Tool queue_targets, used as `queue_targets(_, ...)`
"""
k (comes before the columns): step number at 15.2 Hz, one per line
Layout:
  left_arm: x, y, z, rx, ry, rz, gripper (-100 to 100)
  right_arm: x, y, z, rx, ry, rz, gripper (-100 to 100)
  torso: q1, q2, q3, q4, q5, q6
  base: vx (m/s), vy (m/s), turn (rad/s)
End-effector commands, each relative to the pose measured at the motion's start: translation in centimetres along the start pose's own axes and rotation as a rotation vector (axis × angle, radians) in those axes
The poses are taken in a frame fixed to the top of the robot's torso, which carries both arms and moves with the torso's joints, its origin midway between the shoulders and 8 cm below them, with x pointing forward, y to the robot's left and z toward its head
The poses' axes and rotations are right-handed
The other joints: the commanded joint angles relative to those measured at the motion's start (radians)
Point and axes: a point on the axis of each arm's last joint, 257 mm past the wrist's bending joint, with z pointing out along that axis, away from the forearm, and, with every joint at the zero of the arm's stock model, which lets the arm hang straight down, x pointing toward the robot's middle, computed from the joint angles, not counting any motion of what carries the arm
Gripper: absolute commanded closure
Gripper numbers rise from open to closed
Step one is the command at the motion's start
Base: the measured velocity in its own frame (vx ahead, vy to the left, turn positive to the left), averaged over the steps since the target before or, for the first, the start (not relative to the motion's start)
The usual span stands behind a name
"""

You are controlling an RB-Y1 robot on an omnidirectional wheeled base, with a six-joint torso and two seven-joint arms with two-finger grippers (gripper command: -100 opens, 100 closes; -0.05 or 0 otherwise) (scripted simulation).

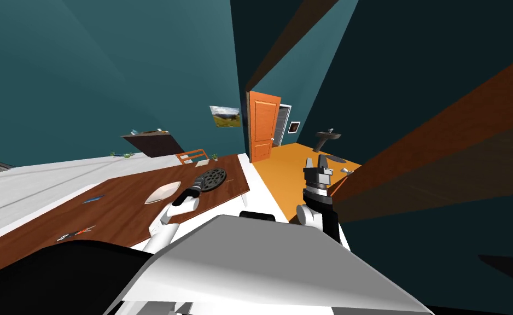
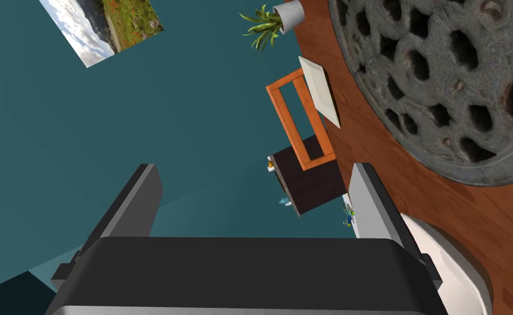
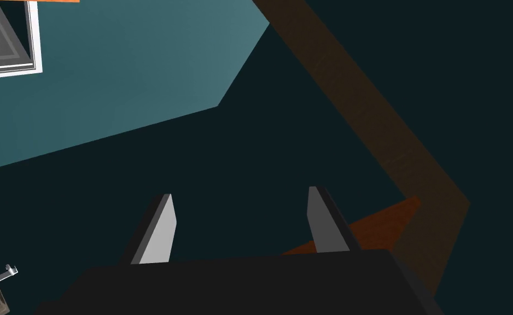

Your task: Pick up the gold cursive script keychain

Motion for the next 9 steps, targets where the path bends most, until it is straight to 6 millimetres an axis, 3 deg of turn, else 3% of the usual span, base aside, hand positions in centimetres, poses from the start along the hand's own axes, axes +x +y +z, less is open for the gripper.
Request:
queue_targets(1, -1.5, 2.7, 0.1, -0.080, -0.019, -0.001, -100, 0.0, 0.0, 0.0, 0.000, 0.000, 0.000, 0, 0.000, 0.000, 0.000, 0.000, 0.000, 0.000, 0.020, -0.062, -0.207)
queue_targets(2, -1.5, 2.8, 0.1, -0.084, -0.018, -0.001, -100, 0.0, 0.0, 0.0, 0.000, 0.000, 0.000, 0, 0.000, 0.000, 0.000, 0.000, 0.000, 0.000, 0.020, -0.040, -0.065)
queue_targets(3, -3.7, 4.8, 0.2, -0.141, -0.047, -0.006, -100, 0.0, 0.0, 0.0, 0.000, 0.000, 0.000, 0, 0.000, 0.000, 0.000, 0.000, 0.000, -0.001, 0.024, -0.051, -0.202)
queue_targets(5, -3.6, 5.9, 0.1, -0.176, -0.045, -0.007, -100, 0.0, 0.0, 0.0, 0.000, 0.000, 0.000, 0, 0.000, -0.001, 0.000, 0.000, 0.000, 0.000, 0.021, -0.046, -0.166)
queue_targets(6, -5.6, 7.5, 0.0, -0.233, -0.068, -0.015, -100, 0.0, 0.0, 0.0, 0.000, 0.000, 0.000, 0, 0.001, 0.000, 0.000, 0.000, 0.000, -0.001, 0.031, -0.053, -0.180)
queue_targets(8, -5.7, 8.9, -0.2, -0.267, -0.070, -0.019, -100, 0.0, 0.0, 0.0, 0.000, 0.000, 0.000, 0, 0.000, -0.001, 0.000, 0.000, 0.000, 0.000, 0.024, -0.045, -0.155)
queue_targets(9, -7.6, 9.9, -0.3, -0.304, -0.093, -0.029, -100, 0.0, 0.0, 0.0, 0.000, 0.000, 0.000, 0, 0.000, 0.000, 0.000, 0.000, 0.000, -0.001, 0.030, -0.052, -0.204)
